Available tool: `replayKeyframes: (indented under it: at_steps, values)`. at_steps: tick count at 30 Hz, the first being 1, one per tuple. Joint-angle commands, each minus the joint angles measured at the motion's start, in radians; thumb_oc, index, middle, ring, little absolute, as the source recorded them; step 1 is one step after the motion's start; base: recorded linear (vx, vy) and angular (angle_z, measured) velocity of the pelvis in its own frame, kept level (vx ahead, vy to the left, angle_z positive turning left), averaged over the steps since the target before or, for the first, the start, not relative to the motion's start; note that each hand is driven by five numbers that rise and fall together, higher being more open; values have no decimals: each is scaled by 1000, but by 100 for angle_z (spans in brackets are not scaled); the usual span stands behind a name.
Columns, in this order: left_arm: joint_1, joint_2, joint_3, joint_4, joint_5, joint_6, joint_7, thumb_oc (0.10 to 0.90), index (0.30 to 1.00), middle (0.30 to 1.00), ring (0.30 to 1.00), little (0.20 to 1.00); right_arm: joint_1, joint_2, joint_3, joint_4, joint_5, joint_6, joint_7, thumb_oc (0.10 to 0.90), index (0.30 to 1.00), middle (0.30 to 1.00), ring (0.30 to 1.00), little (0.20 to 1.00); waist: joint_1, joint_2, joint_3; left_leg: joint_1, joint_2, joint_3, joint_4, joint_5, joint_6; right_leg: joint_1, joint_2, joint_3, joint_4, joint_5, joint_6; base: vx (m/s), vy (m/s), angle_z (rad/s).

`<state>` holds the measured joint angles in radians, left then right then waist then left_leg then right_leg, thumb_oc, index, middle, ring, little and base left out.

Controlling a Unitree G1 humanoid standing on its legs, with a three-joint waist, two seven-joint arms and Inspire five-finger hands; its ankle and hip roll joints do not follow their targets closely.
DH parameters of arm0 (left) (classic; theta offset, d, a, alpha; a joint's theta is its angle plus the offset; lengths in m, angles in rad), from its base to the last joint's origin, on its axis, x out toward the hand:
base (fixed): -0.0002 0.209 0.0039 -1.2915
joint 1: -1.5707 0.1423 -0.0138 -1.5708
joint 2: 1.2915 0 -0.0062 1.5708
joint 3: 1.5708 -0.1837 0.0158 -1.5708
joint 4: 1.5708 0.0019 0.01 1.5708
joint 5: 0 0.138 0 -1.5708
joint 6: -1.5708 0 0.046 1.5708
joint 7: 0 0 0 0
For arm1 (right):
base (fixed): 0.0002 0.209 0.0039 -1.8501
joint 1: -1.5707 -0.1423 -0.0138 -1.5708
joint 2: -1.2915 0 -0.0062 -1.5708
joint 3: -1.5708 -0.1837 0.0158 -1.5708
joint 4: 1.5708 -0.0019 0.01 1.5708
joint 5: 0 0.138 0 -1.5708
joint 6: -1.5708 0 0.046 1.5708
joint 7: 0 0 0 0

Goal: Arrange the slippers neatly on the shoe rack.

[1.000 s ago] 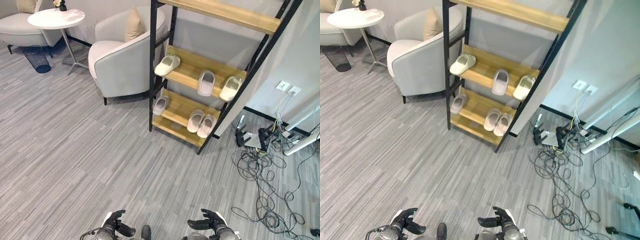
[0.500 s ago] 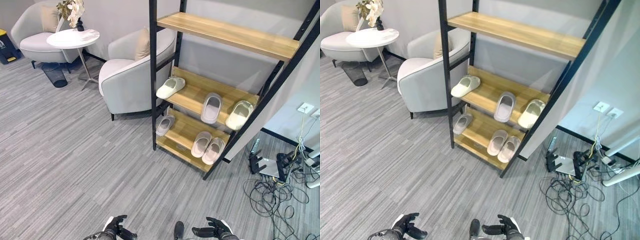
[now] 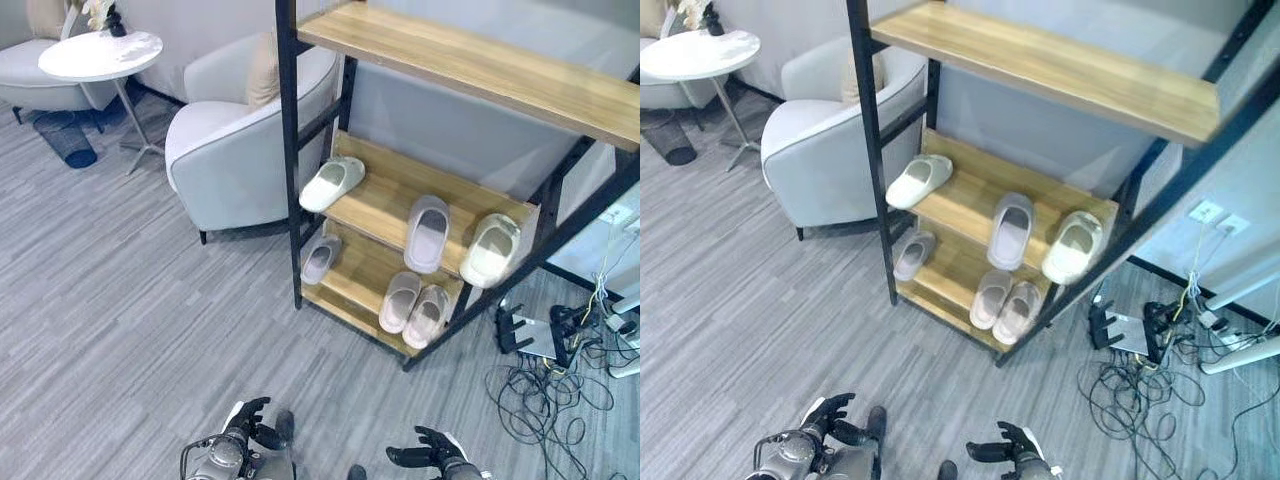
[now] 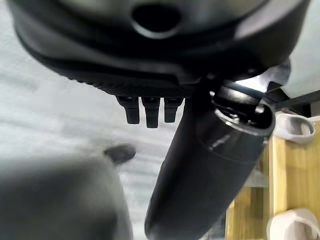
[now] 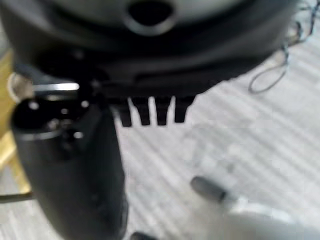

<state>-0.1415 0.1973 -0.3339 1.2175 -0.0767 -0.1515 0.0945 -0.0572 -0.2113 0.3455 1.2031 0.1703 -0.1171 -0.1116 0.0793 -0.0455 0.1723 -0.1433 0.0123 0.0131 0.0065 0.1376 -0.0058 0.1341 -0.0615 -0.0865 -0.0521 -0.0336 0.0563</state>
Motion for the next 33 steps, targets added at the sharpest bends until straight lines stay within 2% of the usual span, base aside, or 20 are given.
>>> replayKeyframes:
  at_steps: [1, 3, 4, 6, 9, 12, 13, 15, 16, 18, 19, 21, 22, 23, 25, 27, 29, 33]
  values:
    - [24, 8, -3, 11, -11, -29, -1, 800, 900, 900, 900, 900, -39, -8, -9, -60, -3, -28, -1, 800, 900, 900, 900, 900, 36, -19, -27, -4, -28, -36, 38, -99, 4, -71, 3, -2, 266, -3, 62, 169, 249, -16]
    - [23, 11, -5, 10, -9, -28, -3, 800, 900, 900, 900, 900, -55, 0, 0, -73, -8, -28, 4, 800, 900, 900, 900, 900, 33, -12, -21, 30, -32, -32, 30, -116, 24, -130, -16, -25, 374, 59, 84, 147, 217, -17]
    - [22, 12, -9, 14, -3, -27, -6, 800, 900, 900, 900, 900, -61, 3, 1, -79, -12, -28, 5, 800, 900, 900, 900, 900, 36, -6, -19, 47, -31, -25, 21, -127, 32, -155, -34, -60, 413, 85, 93, 163, 203, -22]
    - [22, 15, -12, 19, 4, -25, -8, 800, 900, 900, 900, 900, -63, 5, 7, -87, -21, -28, 7, 800, 900, 900, 900, 900, 31, 5, -20, 94, -32, -20, -4, -145, 40, -191, -60, -126, 437, 95, 91, 210, 159, -23]
    - [21, 19, -17, 20, 16, -25, -17, 800, 900, 900, 900, 900, -66, 1, 17, -93, -33, -30, 7, 800, 900, 900, 900, 900, 22, 5, -22, 139, -38, -18, -25, -166, 41, -230, -46, -174, 319, 57, 62, 243, 39, -12]
    - [15, 20, -15, 19, 18, -27, -15, 800, 900, 900, 900, 900, -75, -1, 25, -94, -42, -26, 8, 800, 900, 900, 900, 900, 15, 1, -14, 181, -43, -10, -27, -197, 32, -275, -49, -241, 183, 88, 62, 257, -25, -20]
    - [9, 22, -17, 20, 23, -28, -19, 800, 900, 900, 900, 900, -73, -1, 24, -92, -42, -23, 12, 800, 900, 900, 900, 900, 9, -5, -13, 191, -50, -16, -19, -210, 30, -265, -39, -230, 140, 85, 63, 244, -27, -23]
    - [10, 20, -17, 20, 26, -30, -19, 800, 900, 900, 900, 900, -67, -1, 22, -90, -42, -22, 13, 800, 900, 900, 900, 900, 4, -7, -12, 197, -55, -18, -5, -225, 30, -261, -37, -217, 133, 89, 66, 190, -21, 7]
    - [13, 13, -27, 22, 42, -31, -24, 800, 900, 900, 900, 900, -46, -4, 14, -83, -35, -25, 15, 800, 900, 900, 900, 900, -10, -15, -21, 206, -66, -21, 44, -260, 18, -238, -18, -173, 111, 84, 50, 163, -24, 24]
    - [15, 10, -32, 22, 48, -31, -26, 800, 900, 900, 900, 900, -39, -6, 12, -80, -34, -25, 13, 800, 900, 900, 900, 900, -9, -15, -26, 200, -66, -9, 78, -270, 8, -219, -19, -188, 97, 82, 46, 155, -27, 21]
    - [15, 5, -41, 19, 52, -32, -26, 800, 900, 900, 900, 900, -32, -7, 10, -78, -21, -31, 11, 800, 900, 900, 900, 900, -15, -15, -28, 186, -58, 6, 132, -261, -15, -193, -10, -188, 86, 72, 27, 114, -39, 9]
    - [6, -1, -55, 0, 49, -32, -26, 800, 900, 900, 900, 900, -34, -17, 3, -75, -3, -28, 4, 800, 900, 900, 900, 900, -10, -18, -9, 98, -33, 21, 312, -204, -50, -156, -11, -181, 66, 68, 8, 32, -17, 2]
    - [-1, -3, -61, -2, 48, -33, -23, 800, 900, 900, 900, 900, -37, -20, 5, -76, 4, -33, 0, 800, 900, 900, 900, 900, -5, -22, 0, 64, -30, 20, 375, -180, -58, -142, -13, -179, 61, 65, -2, 0, 0, 0]
    - [-6, -3, -64, -5, 48, -34, -19, 800, 900, 900, 900, 900, -41, -23, 9, -78, 6, -35, -1, 800, 900, 900, 900, 900, 0, -23, 6, 42, -23, 20, 408, -181, -57, -132, -9, -173, 56, 58, -11, 61, 11, -7]
    - [-9, -5, -65, -9, 41, -35, -14, 800, 900, 900, 900, 900, -46, -27, 16, -75, 6, -34, 0, 800, 900, 900, 900, 900, 9, -21, 8, 23, -15, 2, 385, -194, -50, -114, -5, -160, 45, 49, -10, 91, 61, -27]
    - [-6, -10, -63, -4, 28, -37, -7, 800, 900, 900, 900, 900, -50, -31, 18, -74, 5, -37, 0, 800, 900, 900, 900, 900, 14, -23, 1, 29, 6, -11, 297, -222, -49, -96, -12, -147, 24, 42, 2, 123, 112, -57]
    - [-8, -16, -64, 2, 20, -39, -4, 800, 900, 900, 900, 900, -52, -34, 17, -74, 3, -40, -1, 800, 900, 900, 900, 900, 21, -15, -2, 43, 28, -46, 180, -194, -61, -84, -10, -137, 12, 39, 11, 110, 150, -31]
    - [-12, -33, -76, 18, 9, -47, 7, 800, 900, 900, 900, 900, -66, -46, 16, -78, -3, -45, -2, 800, 900, 900, 900, 900, 35, 21, -15, 54, 47, -218, 25, -124, -88, -73, 0, -75, -26, 49, 29, 90, 211, -28]
